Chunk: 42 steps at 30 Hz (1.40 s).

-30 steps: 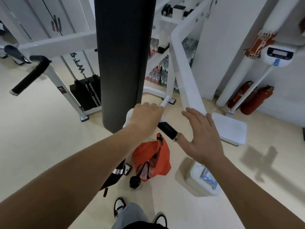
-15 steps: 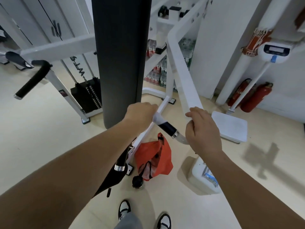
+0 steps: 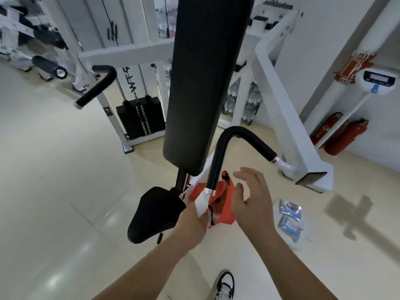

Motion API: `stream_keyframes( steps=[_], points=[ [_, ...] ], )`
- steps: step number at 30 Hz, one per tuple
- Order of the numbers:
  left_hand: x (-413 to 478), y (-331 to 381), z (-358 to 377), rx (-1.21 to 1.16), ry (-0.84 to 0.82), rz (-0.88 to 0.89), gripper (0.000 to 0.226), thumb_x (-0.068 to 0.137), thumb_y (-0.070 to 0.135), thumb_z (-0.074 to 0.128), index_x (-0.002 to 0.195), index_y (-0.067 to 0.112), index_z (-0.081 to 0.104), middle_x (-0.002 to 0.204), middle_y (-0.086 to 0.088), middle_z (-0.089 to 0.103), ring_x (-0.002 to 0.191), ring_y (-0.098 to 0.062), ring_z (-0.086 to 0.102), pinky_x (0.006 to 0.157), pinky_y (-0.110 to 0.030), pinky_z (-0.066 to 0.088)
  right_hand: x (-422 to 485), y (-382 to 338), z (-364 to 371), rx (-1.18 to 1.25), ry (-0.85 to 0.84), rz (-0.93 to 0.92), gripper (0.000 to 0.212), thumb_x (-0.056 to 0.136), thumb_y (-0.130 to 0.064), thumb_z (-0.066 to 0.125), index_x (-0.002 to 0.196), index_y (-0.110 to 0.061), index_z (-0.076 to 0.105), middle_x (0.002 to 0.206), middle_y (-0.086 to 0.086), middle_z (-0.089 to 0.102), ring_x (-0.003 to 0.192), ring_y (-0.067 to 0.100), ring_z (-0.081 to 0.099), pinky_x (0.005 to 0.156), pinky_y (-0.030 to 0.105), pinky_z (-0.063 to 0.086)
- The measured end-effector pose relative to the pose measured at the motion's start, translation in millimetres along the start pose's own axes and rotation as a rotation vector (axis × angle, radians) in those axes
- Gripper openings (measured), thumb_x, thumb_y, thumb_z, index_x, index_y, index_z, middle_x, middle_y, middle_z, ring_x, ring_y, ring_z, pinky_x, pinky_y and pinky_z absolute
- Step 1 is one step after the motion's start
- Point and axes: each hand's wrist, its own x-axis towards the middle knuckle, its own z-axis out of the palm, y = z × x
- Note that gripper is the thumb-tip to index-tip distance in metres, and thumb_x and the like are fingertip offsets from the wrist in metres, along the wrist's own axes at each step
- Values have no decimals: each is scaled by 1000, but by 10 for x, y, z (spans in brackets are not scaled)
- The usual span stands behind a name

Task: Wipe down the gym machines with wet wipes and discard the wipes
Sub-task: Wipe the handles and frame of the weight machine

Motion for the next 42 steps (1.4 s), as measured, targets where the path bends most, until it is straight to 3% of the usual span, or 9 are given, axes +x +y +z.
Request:
stream_keyframes(
  steps=[4, 9, 13, 18, 24, 28, 34, 38, 42],
  points=[
    [-443, -273, -863, -425, -113, -13, 23, 98, 42, 64, 111, 23, 67, 84, -4, 75, 66, -16, 70, 58, -31, 55, -377, -779, 413, 288, -203, 325, 23, 100, -7, 55, 93, -24, 68, 86, -13, 72, 86, 1, 67, 72, 17, 54],
    [-791, -770, -1849, -788, -114, -2, 33, 97, 37, 65, 126, 21, 67, 113, -6, 76, 107, -24, 73, 92, -44, 58, -802, -1508, 1100, 540, -607, 814, 23, 98, -35, 67, 104, -16, 77, 96, 4, 80, 96, 30, 75, 77, 37, 62],
    [-859, -1176, -2153, -936, -137, -19, 43, 95, 42, 67, 132, 20, 64, 126, -11, 71, 117, -31, 68, 102, -53, 51, -1016, -1810, 1512, 688, -665, 828, 36, 96, -49, 67, 122, -27, 74, 116, 4, 77, 107, 26, 74, 85, 44, 63],
    [-697, -1226, -2382, -1009, -190, -61, 43, 91, 36, 72, 124, 10, 69, 119, -15, 73, 114, -31, 69, 102, -48, 53, -851, -2028, 1790, 524, -624, 728, 22, 98, -33, 68, 92, -16, 79, 103, 12, 77, 101, 32, 71, 84, 46, 56],
    [-145, -1314, -2931, -873, 78, -117, 16, 95, 15, 63, 104, 8, 74, 108, -20, 75, 102, -40, 71, 88, -48, 57, -212, -2287, 2280, 545, -446, 772, 22, 98, -31, 68, 89, -10, 68, 97, 14, 74, 106, 39, 68, 99, 55, 54],
    [228, -1286, -3459, -907, 143, -113, 18, 96, 20, 63, 93, 4, 70, 98, -20, 69, 83, -33, 68, 79, -46, 56, 299, -2597, 2664, 608, -507, 760, 24, 98, -31, 68, 100, -8, 70, 84, -1, 78, 96, 30, 72, 102, 56, 53],
    [658, -1075, -4237, -891, 93, 37, 49, 87, 46, 75, 115, 7, 69, 109, -17, 75, 103, -36, 72, 92, -54, 58, 827, -2933, 3270, 846, -860, 873, 51, 87, -41, 81, 120, -2, 74, 121, 23, 72, 116, 41, 69, 109, 59, 47],
    [1106, -1089, -4696, -830, 94, 58, 41, 82, 33, 84, 108, 4, 69, 105, -17, 76, 99, -35, 74, 85, -47, 59, 1076, -3110, 3736, 854, -698, 843, 32, 97, -26, 70, 122, -7, 71, 116, 17, 76, 109, 35, 73, 105, 56, 52],
    [1669, -1189, -5324, -745, 43, 37, 19, 92, 32, 72, 87, 14, 70, 84, -7, 71, 71, -21, 65, 62, -35, 51, 1411, -3447, 4264, 773, -404, 743, 17, 102, -25, 64, 114, -13, 68, 103, 10, 78, 89, 20, 77, 77, 36, 63]
  ],
)
